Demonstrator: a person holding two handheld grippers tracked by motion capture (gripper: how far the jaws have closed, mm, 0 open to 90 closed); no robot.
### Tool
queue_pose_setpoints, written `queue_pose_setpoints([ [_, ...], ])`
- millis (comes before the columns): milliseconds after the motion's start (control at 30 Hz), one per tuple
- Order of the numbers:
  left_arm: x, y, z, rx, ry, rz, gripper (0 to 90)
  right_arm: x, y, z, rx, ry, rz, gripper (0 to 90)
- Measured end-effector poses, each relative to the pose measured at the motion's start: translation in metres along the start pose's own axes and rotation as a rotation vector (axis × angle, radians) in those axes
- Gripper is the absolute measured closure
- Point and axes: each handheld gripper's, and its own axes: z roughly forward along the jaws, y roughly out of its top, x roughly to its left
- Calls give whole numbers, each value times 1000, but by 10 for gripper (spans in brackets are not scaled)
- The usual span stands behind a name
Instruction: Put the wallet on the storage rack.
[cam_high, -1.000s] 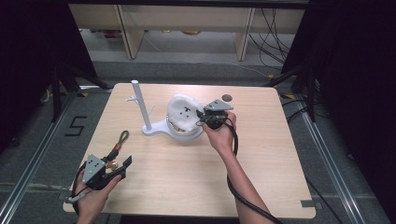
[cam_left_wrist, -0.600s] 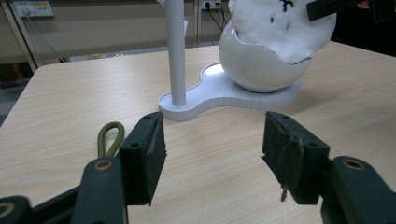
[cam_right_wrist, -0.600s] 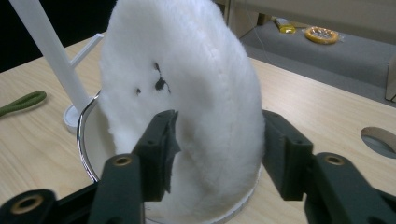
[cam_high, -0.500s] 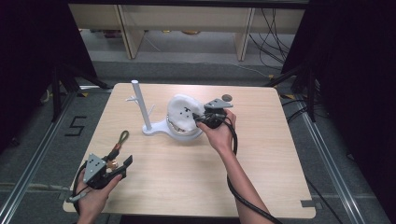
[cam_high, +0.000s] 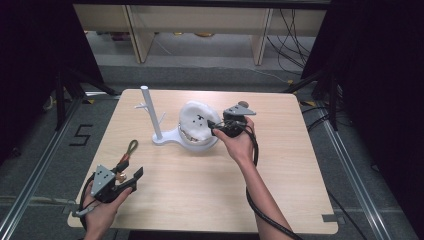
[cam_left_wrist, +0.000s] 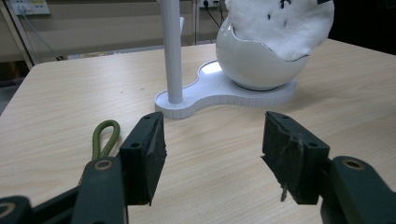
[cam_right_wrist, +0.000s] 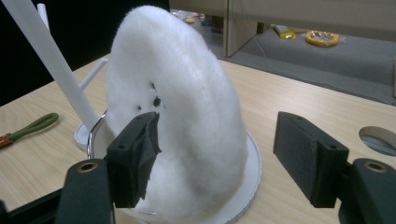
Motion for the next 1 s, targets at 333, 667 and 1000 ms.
queue_pose_setpoints([
  [333, 1, 0, 0, -2, 6, -2, 389, 1, 1, -8, -36, 3, 5, 310],
  [667, 5, 1, -1, 18, 29, -20, 384, -3, -5, -32, -36, 9, 10, 353],
  [1000, 9, 2, -1, 15, 40, -36, 378, -5, -26, -62, -1, 17, 36, 504],
])
